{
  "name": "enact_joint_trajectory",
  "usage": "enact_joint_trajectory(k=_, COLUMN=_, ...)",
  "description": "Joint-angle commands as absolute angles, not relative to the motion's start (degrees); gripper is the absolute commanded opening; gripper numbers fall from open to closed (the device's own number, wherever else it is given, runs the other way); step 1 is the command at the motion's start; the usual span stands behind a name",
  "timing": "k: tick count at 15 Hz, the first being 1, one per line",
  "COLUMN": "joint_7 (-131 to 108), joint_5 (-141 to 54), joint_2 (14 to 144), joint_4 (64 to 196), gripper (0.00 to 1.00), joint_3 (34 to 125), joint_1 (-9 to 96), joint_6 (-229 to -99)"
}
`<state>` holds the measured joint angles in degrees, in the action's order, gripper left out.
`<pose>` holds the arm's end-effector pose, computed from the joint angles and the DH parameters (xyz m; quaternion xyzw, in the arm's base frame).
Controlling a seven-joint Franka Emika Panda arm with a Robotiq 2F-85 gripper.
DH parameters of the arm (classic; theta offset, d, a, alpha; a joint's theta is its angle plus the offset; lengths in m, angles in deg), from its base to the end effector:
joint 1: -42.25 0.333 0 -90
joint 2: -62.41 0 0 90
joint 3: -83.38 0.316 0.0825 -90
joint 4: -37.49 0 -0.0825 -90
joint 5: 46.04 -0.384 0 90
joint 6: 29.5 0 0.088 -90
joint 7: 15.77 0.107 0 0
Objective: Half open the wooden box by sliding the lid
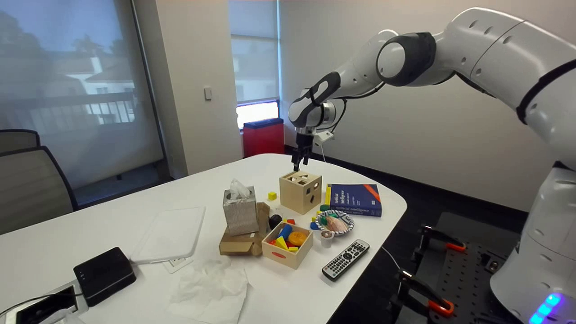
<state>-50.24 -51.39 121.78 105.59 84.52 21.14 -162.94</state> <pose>0.7205 -0.2649 0.1578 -0.9936 -0.0905 -0.0663 0.0152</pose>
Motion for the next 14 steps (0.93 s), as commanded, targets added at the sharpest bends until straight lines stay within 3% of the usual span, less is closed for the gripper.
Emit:
enact_joint_trajectory(k=1, joint_7=-49.1, joint_5=-51.2, joint_2=126.9, joint_4=98.4, gripper=1.0, joint_3=85.5, joint_1=20.8, joint_6=-159.4)
enact_joint_trajectory(k=14, joint_7=-46.9, joint_5=-50.4, joint_2=135.3, joint_4=86.9, gripper=1.0, joint_3=85.1, joint_1=21.5, joint_6=-153.5)
